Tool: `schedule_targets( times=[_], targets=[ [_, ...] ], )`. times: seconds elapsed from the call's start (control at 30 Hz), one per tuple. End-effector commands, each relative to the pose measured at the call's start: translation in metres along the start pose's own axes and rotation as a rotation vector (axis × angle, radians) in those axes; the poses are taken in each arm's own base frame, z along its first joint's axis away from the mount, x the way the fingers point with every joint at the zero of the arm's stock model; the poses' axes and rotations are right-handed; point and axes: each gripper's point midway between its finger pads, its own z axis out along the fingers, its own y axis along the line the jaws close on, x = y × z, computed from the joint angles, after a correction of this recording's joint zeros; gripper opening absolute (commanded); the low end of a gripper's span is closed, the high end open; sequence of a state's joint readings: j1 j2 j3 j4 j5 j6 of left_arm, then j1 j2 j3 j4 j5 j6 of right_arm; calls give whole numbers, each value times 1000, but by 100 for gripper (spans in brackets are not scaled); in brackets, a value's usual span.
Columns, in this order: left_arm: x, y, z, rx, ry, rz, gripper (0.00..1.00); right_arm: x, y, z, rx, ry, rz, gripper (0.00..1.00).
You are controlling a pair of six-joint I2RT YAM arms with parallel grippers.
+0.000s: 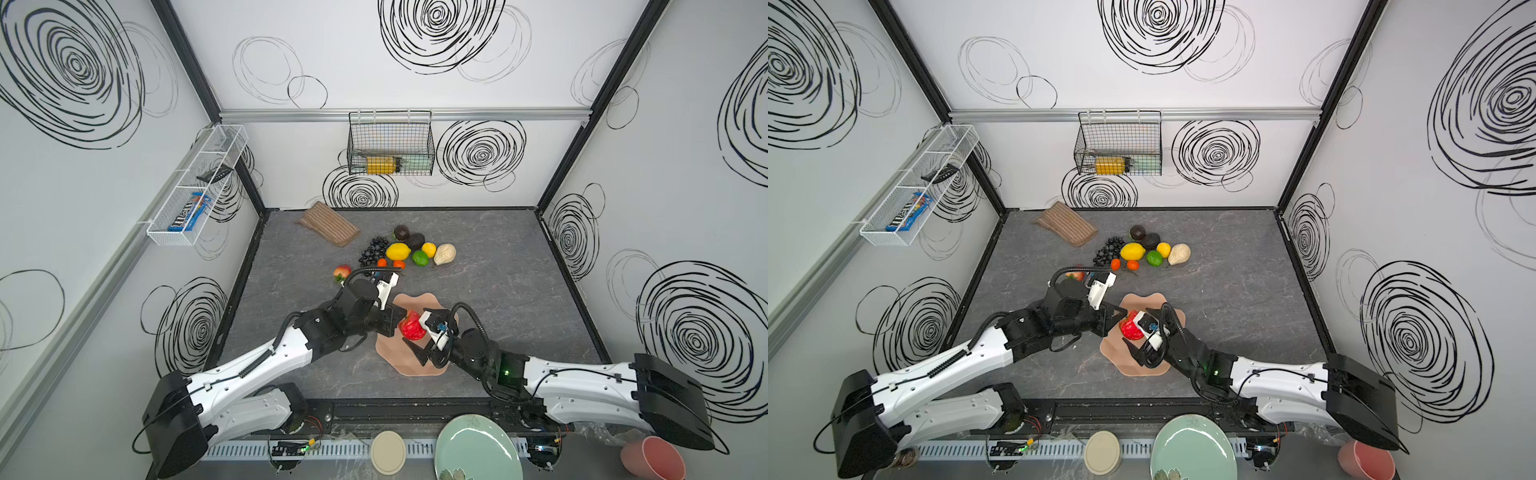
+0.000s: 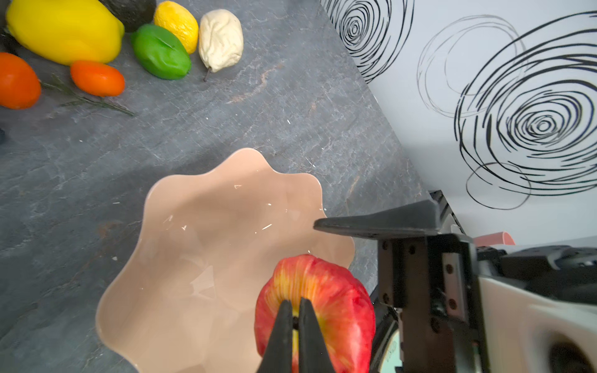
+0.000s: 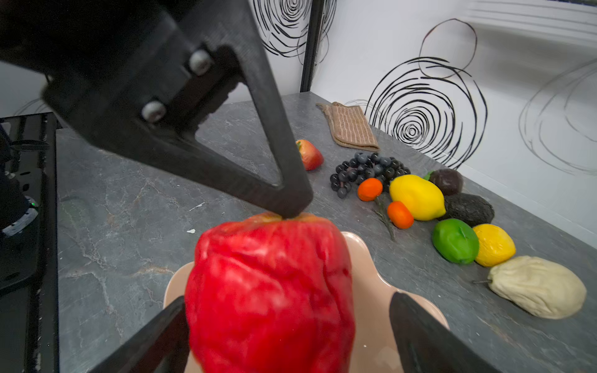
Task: Place and organize the fake fruits in the fruit bowl
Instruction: 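Lower the red apple into the bowl with the left gripper while the right withdraws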
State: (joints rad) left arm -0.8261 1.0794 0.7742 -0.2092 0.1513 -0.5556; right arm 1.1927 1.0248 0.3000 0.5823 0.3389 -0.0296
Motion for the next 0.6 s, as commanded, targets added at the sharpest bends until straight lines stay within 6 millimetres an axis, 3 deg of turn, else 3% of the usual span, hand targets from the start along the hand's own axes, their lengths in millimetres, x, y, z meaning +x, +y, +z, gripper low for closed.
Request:
schedule_targets(
  times=[0.0, 0.13, 0.33, 0.57],
  targets=[
    [-21, 7, 1, -83, -88, 36, 0, -10, -20, -11, 90, -22, 75, 97],
    [-14, 17, 15, -161, -77, 63, 0, -13, -62, -29, 274, -51, 190, 97],
    [10, 1, 50, -206, -24, 150, 0, 11, -128, -56, 509, -20, 394, 97],
    [30, 1, 80, -364, -1, 294, 0, 24, -147, -70, 518, -91, 476, 97]
  ],
)
